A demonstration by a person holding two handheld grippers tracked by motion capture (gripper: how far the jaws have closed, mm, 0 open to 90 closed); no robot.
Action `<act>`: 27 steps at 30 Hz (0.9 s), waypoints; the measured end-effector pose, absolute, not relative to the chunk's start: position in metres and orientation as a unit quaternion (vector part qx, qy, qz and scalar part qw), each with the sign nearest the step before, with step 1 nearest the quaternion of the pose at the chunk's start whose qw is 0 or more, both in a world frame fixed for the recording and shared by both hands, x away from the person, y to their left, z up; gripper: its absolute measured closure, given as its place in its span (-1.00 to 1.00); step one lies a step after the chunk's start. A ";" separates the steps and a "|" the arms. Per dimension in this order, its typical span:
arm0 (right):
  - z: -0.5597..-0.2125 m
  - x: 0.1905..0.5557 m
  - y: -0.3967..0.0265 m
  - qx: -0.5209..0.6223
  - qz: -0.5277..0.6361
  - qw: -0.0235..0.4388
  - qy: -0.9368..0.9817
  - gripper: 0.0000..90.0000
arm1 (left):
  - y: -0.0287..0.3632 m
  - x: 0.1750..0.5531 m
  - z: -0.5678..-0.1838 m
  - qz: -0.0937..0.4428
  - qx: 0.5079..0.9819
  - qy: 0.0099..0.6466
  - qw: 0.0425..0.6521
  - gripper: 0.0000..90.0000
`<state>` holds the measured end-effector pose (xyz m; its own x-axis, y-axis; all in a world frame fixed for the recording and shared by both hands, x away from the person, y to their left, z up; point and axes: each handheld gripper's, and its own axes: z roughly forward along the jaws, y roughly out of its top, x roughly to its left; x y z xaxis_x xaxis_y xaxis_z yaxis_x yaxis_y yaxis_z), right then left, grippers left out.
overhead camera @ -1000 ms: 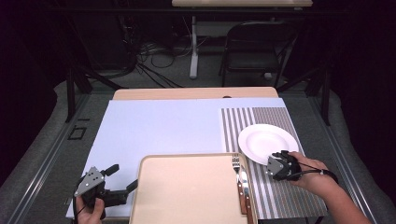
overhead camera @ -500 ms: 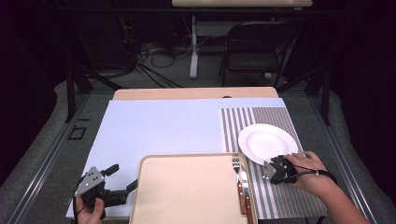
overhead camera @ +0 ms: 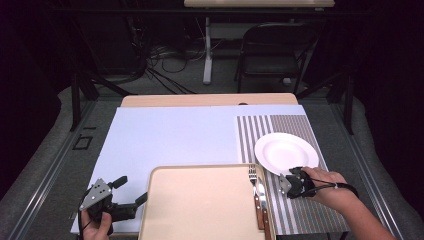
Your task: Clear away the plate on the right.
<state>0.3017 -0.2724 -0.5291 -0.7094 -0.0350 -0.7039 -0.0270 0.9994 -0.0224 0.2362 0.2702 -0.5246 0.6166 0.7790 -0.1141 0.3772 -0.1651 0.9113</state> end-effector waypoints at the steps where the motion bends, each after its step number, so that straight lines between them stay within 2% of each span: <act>1: -0.529 0.301 -0.272 -0.016 -0.005 0.382 0.924 0.83 | 0.270 0.236 -0.525 0.196 0.738 0.392 0.513 -0.87; 14: -0.521 0.297 -0.274 -0.016 -0.003 0.404 0.915 0.83 | 0.270 0.237 -0.525 0.196 0.736 0.393 0.515 -0.87; 27: -0.503 0.270 -0.273 -0.025 -0.005 0.437 0.899 0.82 | 0.271 0.236 -0.524 0.197 0.737 0.392 0.513 -0.87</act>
